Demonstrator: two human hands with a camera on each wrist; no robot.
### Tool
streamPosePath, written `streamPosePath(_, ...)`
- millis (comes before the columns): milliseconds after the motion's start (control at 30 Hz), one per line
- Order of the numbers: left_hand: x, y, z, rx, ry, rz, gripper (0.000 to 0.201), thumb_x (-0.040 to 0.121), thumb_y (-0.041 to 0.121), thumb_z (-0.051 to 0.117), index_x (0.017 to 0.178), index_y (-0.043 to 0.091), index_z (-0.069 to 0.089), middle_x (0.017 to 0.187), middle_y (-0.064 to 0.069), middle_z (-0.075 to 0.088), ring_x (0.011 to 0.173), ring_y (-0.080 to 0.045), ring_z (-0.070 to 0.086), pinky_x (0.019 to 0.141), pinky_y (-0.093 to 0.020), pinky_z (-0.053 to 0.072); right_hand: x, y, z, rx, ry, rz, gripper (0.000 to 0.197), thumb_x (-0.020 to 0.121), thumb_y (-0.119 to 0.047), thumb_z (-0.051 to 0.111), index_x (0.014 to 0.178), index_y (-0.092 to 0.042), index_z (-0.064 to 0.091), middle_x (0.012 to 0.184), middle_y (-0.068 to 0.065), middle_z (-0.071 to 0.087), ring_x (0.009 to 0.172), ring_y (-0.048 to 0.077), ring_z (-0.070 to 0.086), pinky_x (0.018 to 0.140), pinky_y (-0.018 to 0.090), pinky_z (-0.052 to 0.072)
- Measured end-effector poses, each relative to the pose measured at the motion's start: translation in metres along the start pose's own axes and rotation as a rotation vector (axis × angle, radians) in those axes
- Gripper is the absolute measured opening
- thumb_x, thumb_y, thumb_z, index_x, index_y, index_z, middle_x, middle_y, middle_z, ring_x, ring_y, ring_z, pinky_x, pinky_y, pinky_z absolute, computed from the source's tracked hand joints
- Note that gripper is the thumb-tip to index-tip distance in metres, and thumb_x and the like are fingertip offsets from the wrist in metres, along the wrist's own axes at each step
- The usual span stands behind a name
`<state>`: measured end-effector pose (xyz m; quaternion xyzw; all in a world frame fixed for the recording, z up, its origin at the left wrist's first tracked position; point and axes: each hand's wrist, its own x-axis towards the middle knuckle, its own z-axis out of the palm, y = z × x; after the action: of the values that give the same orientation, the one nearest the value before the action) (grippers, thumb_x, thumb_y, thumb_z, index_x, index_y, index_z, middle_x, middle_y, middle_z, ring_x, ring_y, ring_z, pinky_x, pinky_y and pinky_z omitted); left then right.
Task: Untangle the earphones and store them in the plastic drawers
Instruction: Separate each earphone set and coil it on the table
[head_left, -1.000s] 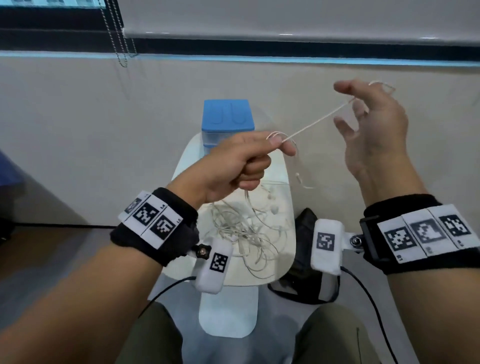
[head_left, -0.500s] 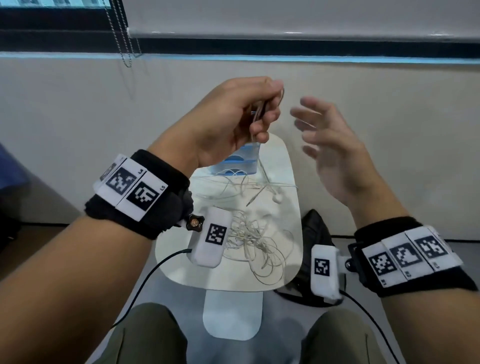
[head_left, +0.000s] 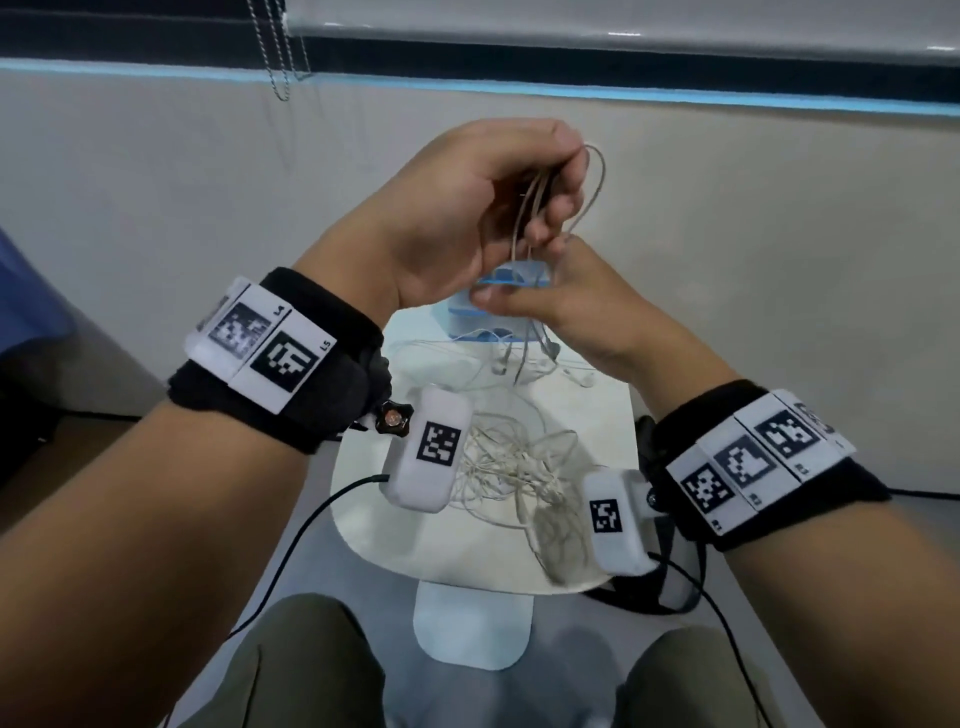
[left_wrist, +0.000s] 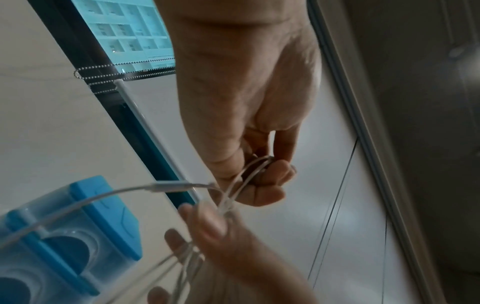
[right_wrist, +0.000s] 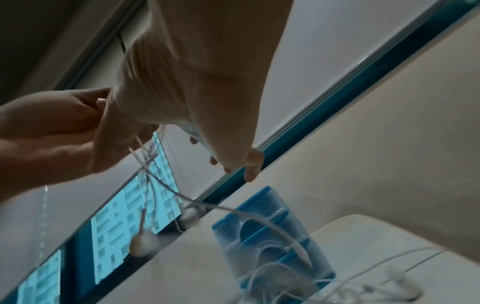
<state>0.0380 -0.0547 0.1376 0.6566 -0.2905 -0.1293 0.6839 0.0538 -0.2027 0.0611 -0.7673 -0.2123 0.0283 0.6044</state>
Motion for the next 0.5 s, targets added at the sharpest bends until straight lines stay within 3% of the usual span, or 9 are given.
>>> streamPosePath(67, 0.003, -0.004, -0.006, -0.056, 0.009, 0.02, 0.028, 0.109, 0.017, 0.04, 0.088, 0.009, 0.056, 0.075, -0.005, 0.054, 0.061, -0.014, 0.046, 0.069, -0.027, 0.052, 0.004, 0.001, 0.0, -0.004, -0.052, -0.028, 0.019, 0.09, -0.02, 0.073, 0.1, -0.004, 0.068, 0.098, 0.015, 0.075, 0.106, 0.039, 0.07, 0.102, 0.06, 0.051)
streamPosePath(100, 0.004, -0.007, -0.014, -0.077, 0.045, 0.035, 0.028, 0.109, 0.017, 0.04, 0.088, 0.009, 0.057, 0.077, -0.005, 0.057, 0.063, -0.015, 0.05, 0.074, -0.029, 0.054, 0.005, 0.004, -0.004, 0.014, -0.073, -0.017, 0.01, 0.097, -0.014, 0.065, 0.091, -0.007, 0.068, 0.085, 0.009, 0.075, 0.093, 0.035, 0.073, 0.097, 0.056, 0.054)
streamPosePath(200, 0.007, -0.024, -0.046, -0.024, 0.246, 0.025, 0.028, 0.107, 0.016, 0.047, 0.086, 0.01, 0.064, 0.085, -0.006, 0.065, 0.077, -0.017, 0.064, 0.087, -0.034, 0.058, 0.006, 0.012, -0.025, -0.12, -0.036, 0.039, 0.021, 0.105, -0.01, 0.054, 0.086, -0.006, 0.062, 0.06, -0.006, 0.062, 0.059, 0.015, 0.062, 0.064, 0.037, 0.049)
streamPosePath(267, 0.008, -0.043, -0.068, 0.108, 0.365, -0.08, 0.027, 0.106, 0.016, 0.051, 0.085, 0.012, 0.067, 0.086, -0.004, 0.068, 0.08, -0.014, 0.067, 0.083, -0.029, 0.058, 0.01, 0.022, -0.04, -0.362, -0.01, 0.071, 0.021, 0.105, -0.013, 0.055, 0.09, -0.001, 0.064, 0.058, -0.009, 0.052, 0.051, 0.008, 0.052, 0.06, 0.027, 0.045)
streamPosePath(333, 0.007, -0.069, -0.084, 0.237, 0.434, -0.206, 0.026, 0.105, 0.016, 0.054, 0.086, 0.012, 0.071, 0.083, -0.002, 0.069, 0.075, -0.009, 0.067, 0.072, -0.021, 0.056, 0.016, 0.033, -0.05, -0.561, -0.031, 0.147, 0.022, 0.105, -0.02, 0.055, 0.095, -0.004, 0.067, 0.062, -0.006, 0.05, 0.05, 0.007, 0.048, 0.053, 0.018, 0.042)
streamPosePath(367, 0.006, -0.082, -0.09, 0.294, 0.458, -0.258, 0.023, 0.104, 0.015, 0.056, 0.088, 0.011, 0.073, 0.083, -0.004, 0.07, 0.072, -0.008, 0.066, 0.068, -0.02, 0.055, 0.019, 0.039, -0.052, -0.629, -0.044, 0.182, 0.022, 0.104, -0.023, 0.055, 0.095, -0.008, 0.068, 0.064, -0.004, 0.051, 0.054, 0.01, 0.05, 0.051, 0.018, 0.041)
streamPosePath(500, 0.006, -0.127, -0.102, 0.508, 0.481, -0.443, 0.009, 0.099, 0.013, 0.068, 0.096, 0.005, 0.072, 0.087, -0.014, 0.074, 0.061, -0.011, 0.065, 0.055, -0.021, 0.054, 0.029, 0.068, -0.045, -0.867, -0.096, 0.257, 0.022, 0.102, -0.03, 0.057, 0.082, -0.023, 0.058, 0.078, 0.001, 0.056, 0.071, 0.023, 0.054, 0.062, 0.034, 0.042)
